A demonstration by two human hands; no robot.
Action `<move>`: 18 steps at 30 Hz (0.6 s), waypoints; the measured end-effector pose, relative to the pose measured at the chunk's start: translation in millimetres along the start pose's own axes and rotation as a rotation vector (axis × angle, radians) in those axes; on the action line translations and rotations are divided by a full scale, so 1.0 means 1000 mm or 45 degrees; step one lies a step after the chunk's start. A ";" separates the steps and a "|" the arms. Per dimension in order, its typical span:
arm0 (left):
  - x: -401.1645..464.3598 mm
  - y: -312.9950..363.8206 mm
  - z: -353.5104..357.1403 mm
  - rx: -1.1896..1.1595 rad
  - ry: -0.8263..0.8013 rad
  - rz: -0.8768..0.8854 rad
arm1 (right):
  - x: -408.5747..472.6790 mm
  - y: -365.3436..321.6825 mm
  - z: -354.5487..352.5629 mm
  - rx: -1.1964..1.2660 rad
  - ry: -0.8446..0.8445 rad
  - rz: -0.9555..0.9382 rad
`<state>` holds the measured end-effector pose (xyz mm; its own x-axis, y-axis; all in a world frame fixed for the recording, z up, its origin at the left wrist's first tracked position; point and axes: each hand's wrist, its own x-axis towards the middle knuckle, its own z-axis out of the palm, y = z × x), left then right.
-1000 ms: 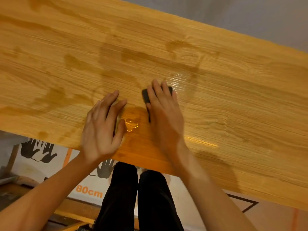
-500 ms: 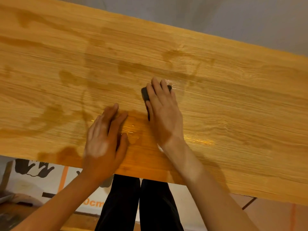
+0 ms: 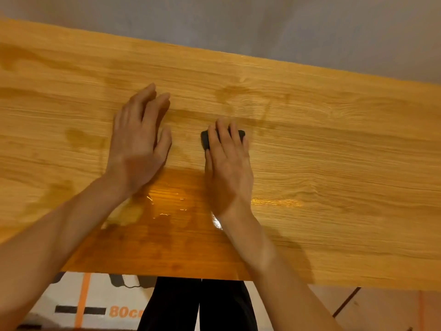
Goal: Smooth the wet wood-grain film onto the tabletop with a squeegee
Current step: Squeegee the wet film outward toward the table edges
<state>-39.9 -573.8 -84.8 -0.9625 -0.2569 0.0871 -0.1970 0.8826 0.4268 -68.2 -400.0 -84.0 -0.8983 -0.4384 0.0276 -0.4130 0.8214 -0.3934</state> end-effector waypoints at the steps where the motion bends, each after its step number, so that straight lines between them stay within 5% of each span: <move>1: 0.009 -0.001 0.002 0.026 -0.030 0.035 | 0.000 0.008 -0.005 -0.001 -0.033 -0.054; 6: 0.014 -0.004 0.014 0.085 -0.033 0.125 | -0.021 0.102 -0.058 0.188 0.201 0.365; 9: 0.017 -0.006 0.016 0.067 -0.020 0.120 | -0.009 0.100 -0.058 0.277 0.316 0.568; 15: 0.018 -0.004 0.015 0.071 -0.022 0.090 | 0.035 -0.004 0.009 0.070 0.164 0.156; 18: 0.018 -0.004 0.014 0.072 -0.030 0.100 | 0.043 0.002 0.003 0.107 0.021 -0.073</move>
<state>-58.6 -576.2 -97.1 -0.9793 -0.1776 0.0967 -0.1306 0.9206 0.3680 -107.4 -417.9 -86.1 -0.8763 -0.4771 0.0672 -0.4503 0.7613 -0.4666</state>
